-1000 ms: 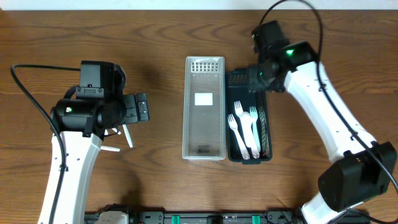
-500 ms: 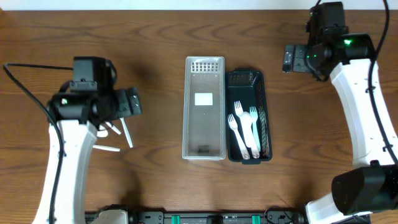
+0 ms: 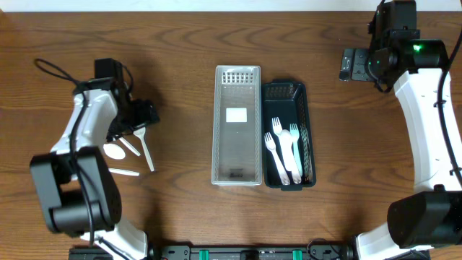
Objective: Pack container
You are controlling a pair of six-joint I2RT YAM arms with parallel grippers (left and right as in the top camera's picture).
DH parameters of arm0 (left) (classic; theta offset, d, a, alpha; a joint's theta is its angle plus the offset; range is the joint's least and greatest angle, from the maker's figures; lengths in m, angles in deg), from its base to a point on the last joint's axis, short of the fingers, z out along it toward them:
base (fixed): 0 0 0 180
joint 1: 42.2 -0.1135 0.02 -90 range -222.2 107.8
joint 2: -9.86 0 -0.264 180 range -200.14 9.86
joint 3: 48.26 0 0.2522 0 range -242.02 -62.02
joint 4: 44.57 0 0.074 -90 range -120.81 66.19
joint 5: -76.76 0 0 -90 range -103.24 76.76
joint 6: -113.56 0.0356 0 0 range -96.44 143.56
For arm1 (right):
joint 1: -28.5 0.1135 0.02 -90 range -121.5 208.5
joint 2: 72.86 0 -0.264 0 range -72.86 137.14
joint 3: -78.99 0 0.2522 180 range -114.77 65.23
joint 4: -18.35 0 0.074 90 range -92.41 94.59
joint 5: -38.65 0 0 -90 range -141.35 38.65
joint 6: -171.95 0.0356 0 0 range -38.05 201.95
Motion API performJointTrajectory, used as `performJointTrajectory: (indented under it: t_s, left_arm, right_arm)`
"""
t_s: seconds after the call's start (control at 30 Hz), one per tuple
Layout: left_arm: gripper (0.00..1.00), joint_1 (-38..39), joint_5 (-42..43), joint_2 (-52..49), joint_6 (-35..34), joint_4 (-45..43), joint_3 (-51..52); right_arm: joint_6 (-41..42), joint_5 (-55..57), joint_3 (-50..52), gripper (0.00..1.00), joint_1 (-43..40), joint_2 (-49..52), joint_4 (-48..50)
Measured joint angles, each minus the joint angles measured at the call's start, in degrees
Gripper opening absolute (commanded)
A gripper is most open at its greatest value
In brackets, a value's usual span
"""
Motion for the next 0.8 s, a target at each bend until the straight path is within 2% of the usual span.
performJointTrajectory:
  t_s: [0.37, 0.8]
  left_arm:
    - [0.98, 2.78, 0.42, -6.01, -0.11, -0.04, 0.04]
    - [0.98, 2.8, 0.98, -6.25, -0.22, -2.6, 2.19]
  right_arm:
    - [-0.02, -0.02, 0.0, 0.99, -1.29, 0.02, 0.04]
    - [-0.02, -0.02, 0.0, 0.99, -1.42, 0.02, -0.15]
